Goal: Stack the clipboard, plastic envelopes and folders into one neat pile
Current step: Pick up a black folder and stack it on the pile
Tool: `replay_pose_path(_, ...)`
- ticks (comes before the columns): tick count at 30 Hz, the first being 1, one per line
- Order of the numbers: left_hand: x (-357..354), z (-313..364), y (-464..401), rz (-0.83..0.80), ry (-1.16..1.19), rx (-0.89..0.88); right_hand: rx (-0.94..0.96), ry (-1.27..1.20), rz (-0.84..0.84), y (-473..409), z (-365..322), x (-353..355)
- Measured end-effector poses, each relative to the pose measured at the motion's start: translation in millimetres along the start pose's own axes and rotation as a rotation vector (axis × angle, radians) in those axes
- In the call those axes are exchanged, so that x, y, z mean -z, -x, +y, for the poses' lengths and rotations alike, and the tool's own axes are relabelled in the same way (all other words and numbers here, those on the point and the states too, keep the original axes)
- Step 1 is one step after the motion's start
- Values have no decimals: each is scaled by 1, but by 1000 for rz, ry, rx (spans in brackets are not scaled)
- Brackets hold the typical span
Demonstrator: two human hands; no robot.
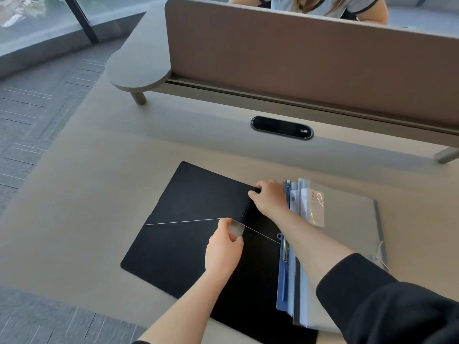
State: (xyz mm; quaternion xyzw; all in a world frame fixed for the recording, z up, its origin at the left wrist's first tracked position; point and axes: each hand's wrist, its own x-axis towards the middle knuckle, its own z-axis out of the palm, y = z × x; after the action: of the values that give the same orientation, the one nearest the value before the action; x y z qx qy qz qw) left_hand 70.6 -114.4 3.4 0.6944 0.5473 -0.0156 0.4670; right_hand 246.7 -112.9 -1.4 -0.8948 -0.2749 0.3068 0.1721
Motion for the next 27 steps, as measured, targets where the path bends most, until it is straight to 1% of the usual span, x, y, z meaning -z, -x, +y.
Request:
replay_pose_path(4, 9, 0, -1, 86, -47, -56, -22, -117, 9, -1, -3, 2)
replay_pose_path(9, 16, 4, -4, 123, -321, -146, -47, -270, -4, 6, -10, 12)
replay_pose_path(11, 17, 6, -2, 124, -381, -184, -40, -311, -9, 8, -13, 15)
replay_pose_path(16, 24, 11, 10, 187, -485, -392, -10, -427, 47, 14, -21, 27)
replay_pose_path(22, 30, 8, 21, 363, -485, -652, 75, -542, 96, 24, -40, 48)
replay_pose_path(24, 36, 12, 26, 380, -478, -703, 101, -572, 106, 27, -46, 54)
replay_pose_path(27, 45, 21, 32, 363, -443, -733, 137, -627, 118, 32, -54, 61)
